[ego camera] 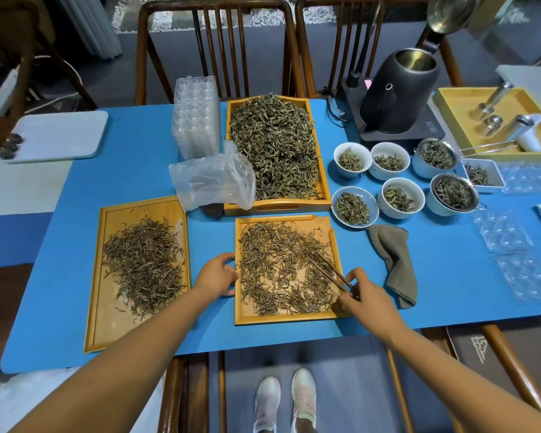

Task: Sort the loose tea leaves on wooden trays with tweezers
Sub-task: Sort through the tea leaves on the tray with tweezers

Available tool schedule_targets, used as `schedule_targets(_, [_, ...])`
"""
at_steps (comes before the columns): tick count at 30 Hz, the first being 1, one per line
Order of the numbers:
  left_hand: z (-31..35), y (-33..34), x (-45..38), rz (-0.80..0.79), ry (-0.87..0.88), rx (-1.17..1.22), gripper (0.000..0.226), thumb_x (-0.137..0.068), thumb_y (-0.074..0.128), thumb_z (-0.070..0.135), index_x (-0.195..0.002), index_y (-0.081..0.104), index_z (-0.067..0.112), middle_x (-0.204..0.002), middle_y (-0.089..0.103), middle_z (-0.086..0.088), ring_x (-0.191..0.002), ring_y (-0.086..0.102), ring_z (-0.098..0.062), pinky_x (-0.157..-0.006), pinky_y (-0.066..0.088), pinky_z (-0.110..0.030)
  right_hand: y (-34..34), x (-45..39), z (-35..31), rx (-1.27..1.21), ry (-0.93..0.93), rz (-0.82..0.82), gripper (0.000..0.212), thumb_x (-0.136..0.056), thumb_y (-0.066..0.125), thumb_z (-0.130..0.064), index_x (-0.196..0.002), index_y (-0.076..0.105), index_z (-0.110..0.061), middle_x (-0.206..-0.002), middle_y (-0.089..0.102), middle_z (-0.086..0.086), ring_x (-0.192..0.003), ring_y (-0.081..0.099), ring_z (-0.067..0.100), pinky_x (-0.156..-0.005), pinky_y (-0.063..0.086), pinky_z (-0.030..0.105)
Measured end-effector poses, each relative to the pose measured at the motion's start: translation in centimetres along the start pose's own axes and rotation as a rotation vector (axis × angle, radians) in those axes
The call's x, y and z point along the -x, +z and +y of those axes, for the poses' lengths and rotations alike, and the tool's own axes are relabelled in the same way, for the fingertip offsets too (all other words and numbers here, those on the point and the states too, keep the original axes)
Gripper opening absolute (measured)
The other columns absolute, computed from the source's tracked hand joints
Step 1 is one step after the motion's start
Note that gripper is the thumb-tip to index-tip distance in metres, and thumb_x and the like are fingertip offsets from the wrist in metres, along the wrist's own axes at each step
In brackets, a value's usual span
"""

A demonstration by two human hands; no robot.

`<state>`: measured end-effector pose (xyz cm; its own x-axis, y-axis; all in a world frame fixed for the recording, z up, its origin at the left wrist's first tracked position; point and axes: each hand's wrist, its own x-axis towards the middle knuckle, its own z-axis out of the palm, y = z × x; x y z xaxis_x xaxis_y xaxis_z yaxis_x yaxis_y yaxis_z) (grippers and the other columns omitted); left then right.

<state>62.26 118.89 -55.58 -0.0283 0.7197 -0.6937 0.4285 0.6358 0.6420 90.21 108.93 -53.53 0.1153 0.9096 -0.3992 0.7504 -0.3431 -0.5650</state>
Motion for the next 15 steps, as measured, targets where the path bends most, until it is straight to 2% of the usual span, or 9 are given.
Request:
schedule_targets(3, [0.0,0.0,0.0,0.0,-0.007,0.008,0.053,-0.091,0.05,-0.007,-0.139,0.041,0.013,-0.079,0.051,-0.002,-0.091,0.053,-0.022,-0.065,0.055,-0.034,0.1,-1.3,-0.6,0.017,0.017,0.001,0.02,-0.088,0.056,-0.02,-0.096,0.038,-0.018,-0.063,0.056,0.002,-0.054,0.049,0.018,-0.048,0.033,0.03])
schedule_targets(5, [0.0,0.0,-0.1,0.007,-0.007,0.009,0.052,-0.091,0.05,-0.008,-0.138,0.042,0.013,-0.078,0.051,-0.002,-0.088,0.054,-0.021,-0.059,0.054,-0.03,0.4,-2.0,-0.9,0.021,0.029,-0.001,0.021,-0.088,0.056,-0.02,-0.097,0.037,-0.018,-0.067,0.058,0.007,-0.056,0.05,0.022,-0.051,0.035,0.032])
schedule_targets(7, [0.0,0.0,0.0,0.005,-0.008,0.01,0.052,-0.091,0.05,-0.008,-0.138,0.042,0.013,-0.077,0.052,-0.003,-0.087,0.054,-0.02,-0.059,0.053,-0.03,0.7,-2.5,-1.0,0.028,0.036,-0.002,0.022,-0.088,0.056,-0.02,-0.098,0.037,-0.018,-0.07,0.061,0.012,-0.057,0.051,0.024,-0.054,0.037,0.033])
schedule_targets(11, [-0.1,0.0,-0.1,0.003,-0.004,0.01,0.052,-0.091,0.051,-0.007,-0.137,0.043,0.013,-0.079,0.052,-0.002,-0.091,0.055,-0.021,-0.06,0.054,-0.03,0.8,-3.1,-1.4,-0.005,0.044,0.036,0.019,-0.09,0.054,-0.019,-0.098,0.038,-0.016,-0.067,0.059,0.009,-0.056,0.051,0.023,-0.05,0.036,0.032])
schedule_targets(15, [-0.1,-0.1,-0.2,0.004,-0.007,0.015,0.052,-0.09,0.051,-0.007,-0.137,0.043,0.014,-0.079,0.053,-0.002,-0.089,0.055,-0.021,-0.057,0.054,-0.029,0.7,-2.7,-1.3,-0.014,0.029,0.035,0.018,-0.089,0.054,-0.018,-0.097,0.038,-0.017,-0.068,0.062,0.013,-0.054,0.052,0.025,-0.053,0.039,0.034])
